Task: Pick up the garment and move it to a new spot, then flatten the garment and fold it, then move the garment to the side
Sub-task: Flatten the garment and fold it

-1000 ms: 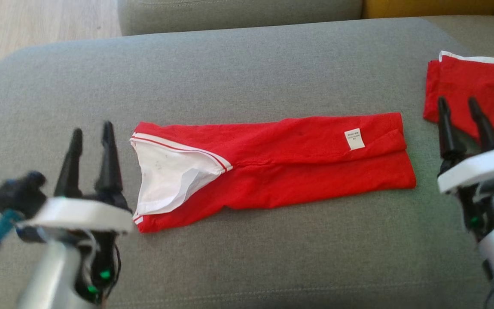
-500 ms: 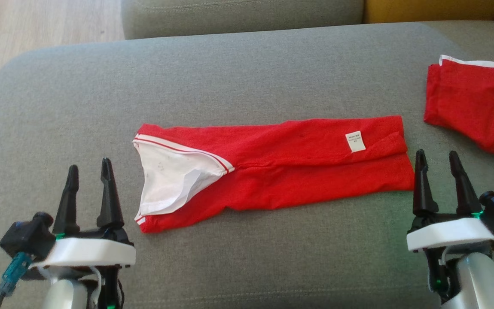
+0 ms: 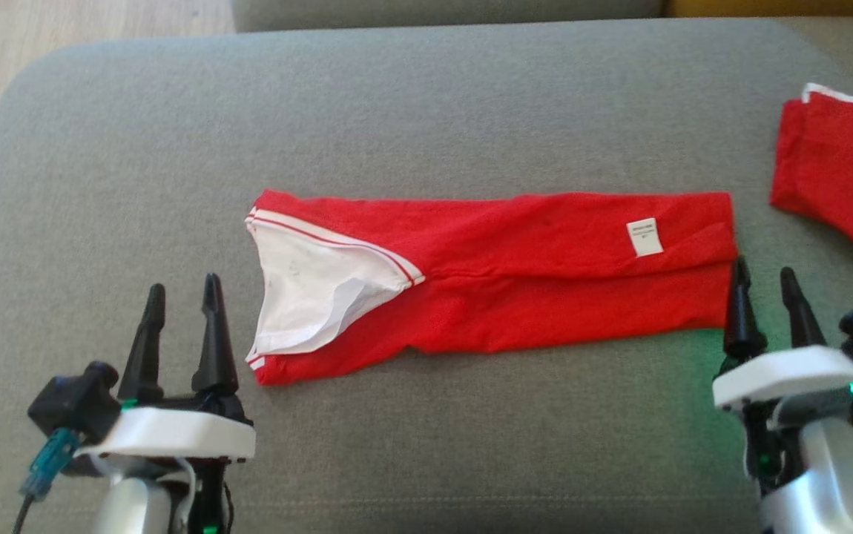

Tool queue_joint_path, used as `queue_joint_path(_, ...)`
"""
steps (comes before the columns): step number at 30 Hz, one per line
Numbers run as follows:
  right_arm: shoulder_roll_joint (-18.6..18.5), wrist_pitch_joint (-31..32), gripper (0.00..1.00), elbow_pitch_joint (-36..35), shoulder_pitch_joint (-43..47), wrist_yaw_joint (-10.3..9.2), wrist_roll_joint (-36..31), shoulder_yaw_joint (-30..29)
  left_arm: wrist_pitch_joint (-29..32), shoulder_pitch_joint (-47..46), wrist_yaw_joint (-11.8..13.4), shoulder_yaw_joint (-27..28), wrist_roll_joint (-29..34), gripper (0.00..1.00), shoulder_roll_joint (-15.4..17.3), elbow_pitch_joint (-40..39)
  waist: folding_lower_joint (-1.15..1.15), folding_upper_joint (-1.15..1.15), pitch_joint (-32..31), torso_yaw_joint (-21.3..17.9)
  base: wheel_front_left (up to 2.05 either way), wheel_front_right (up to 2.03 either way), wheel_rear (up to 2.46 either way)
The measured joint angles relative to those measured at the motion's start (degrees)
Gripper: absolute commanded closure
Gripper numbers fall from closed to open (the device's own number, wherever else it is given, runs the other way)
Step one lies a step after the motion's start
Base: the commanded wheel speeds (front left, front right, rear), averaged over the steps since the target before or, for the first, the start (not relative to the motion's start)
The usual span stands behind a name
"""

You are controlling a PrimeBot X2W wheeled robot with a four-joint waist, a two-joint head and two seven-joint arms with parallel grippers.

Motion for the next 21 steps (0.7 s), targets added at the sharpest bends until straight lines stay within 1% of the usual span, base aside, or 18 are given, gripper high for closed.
queue_joint_path(6,0.0,3.1,0.0,8.3,-6.5,0.0,1.6,-5.8,0.0,-1.9,-0.5,-2.4,0.4,0.0,0.0,1.2,0.0,0.0,2.1,2.3,0.0,0.0,0.0)
queue_joint_path(14,-0.1,5.5,0.0,16.7,-11.4,0.0,-0.1,-8.2,0.0,-2.4,-0.4,-2.7,0.4,0.0,0.0,1.3,0.0,0.0,4.2,4.4,0.0,0.0,0.0)
queue_joint_path(21,-0.1,5.6,0.0,20.8,-14.0,0.0,-0.9,-9.6,0.0,-3.3,-0.4,-2.7,0.4,0.0,0.0,1.4,0.0,0.0,4.7,4.7,0.0,0.0,0.0)
